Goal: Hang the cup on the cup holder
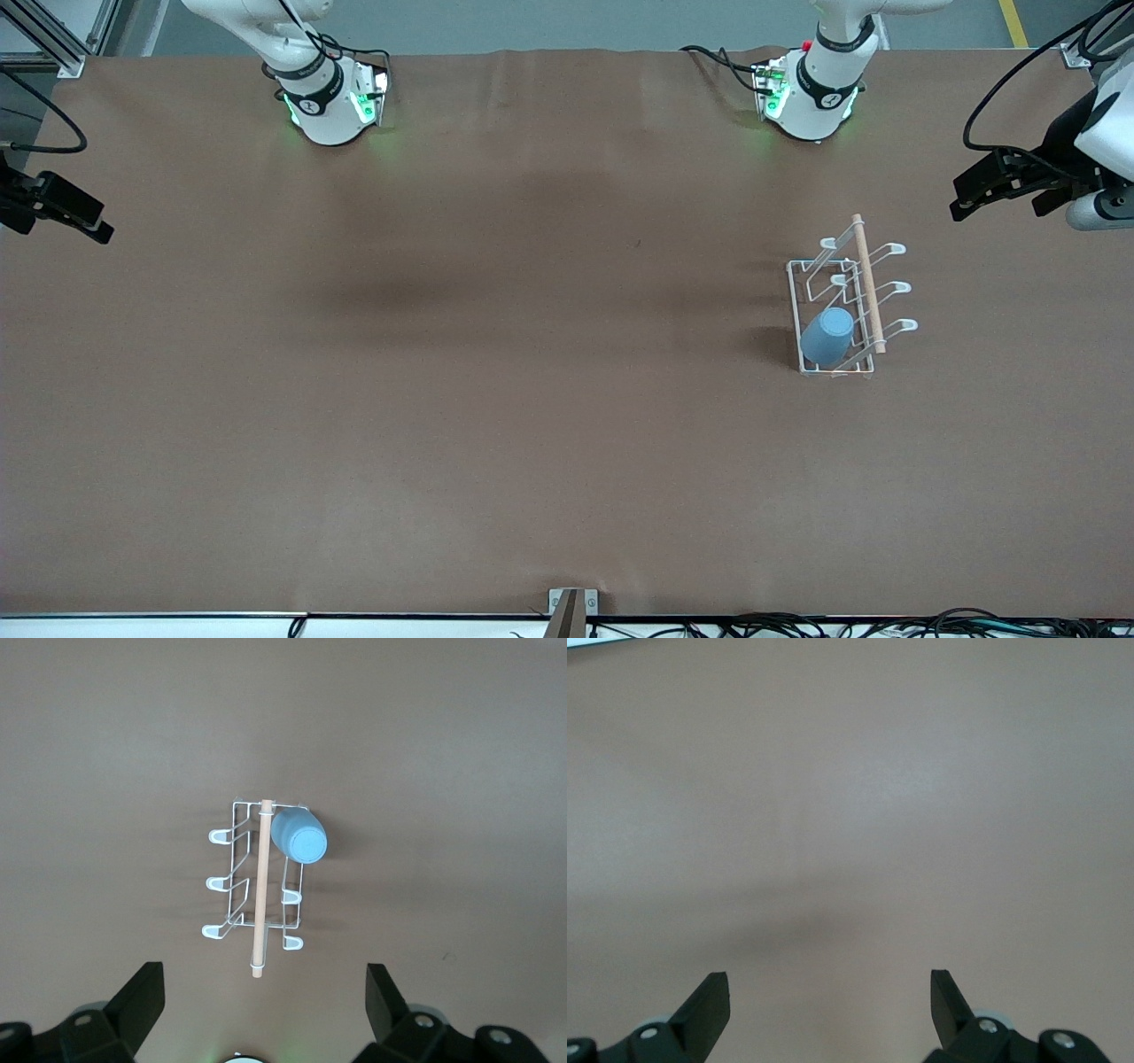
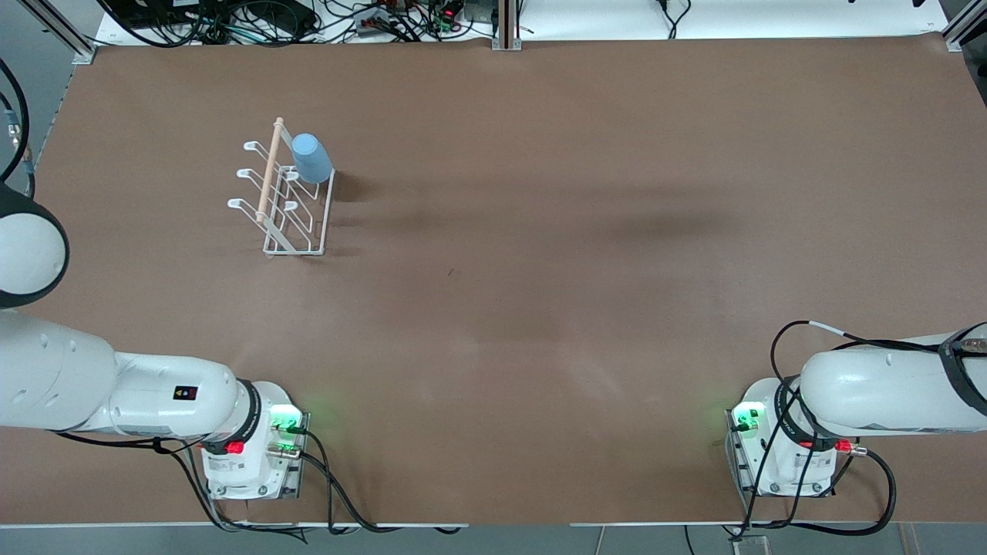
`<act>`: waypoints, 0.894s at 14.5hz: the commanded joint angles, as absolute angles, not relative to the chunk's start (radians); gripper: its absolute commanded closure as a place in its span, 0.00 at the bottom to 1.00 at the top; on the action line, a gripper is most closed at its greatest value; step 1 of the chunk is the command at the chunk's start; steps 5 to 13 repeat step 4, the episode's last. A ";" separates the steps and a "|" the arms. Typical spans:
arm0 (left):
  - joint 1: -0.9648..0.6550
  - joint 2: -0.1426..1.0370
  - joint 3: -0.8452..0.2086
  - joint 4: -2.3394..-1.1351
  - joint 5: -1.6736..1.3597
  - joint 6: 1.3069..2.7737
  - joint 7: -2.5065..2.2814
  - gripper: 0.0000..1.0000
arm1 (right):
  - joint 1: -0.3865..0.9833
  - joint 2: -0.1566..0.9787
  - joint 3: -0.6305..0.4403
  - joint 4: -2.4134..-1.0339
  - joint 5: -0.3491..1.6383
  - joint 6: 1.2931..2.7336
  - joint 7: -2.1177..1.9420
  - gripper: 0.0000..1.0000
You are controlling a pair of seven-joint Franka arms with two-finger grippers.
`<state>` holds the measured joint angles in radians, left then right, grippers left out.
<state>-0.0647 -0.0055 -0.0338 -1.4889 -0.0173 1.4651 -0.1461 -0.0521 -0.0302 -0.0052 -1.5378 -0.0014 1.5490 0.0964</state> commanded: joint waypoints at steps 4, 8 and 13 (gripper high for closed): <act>-0.072 -0.015 -0.034 -1.500 -0.002 1.480 -0.126 0.00 | -0.048 -0.026 -0.017 -1.528 0.015 1.540 0.091 0.00; -0.072 -0.015 -0.034 -1.500 -0.002 1.480 -0.126 0.00 | -0.048 -0.026 -0.017 -1.528 0.015 1.540 0.091 0.00; -0.072 -0.015 -0.034 -1.500 -0.002 1.480 -0.126 0.00 | -0.048 -0.026 -0.017 -1.528 0.015 1.540 0.091 0.00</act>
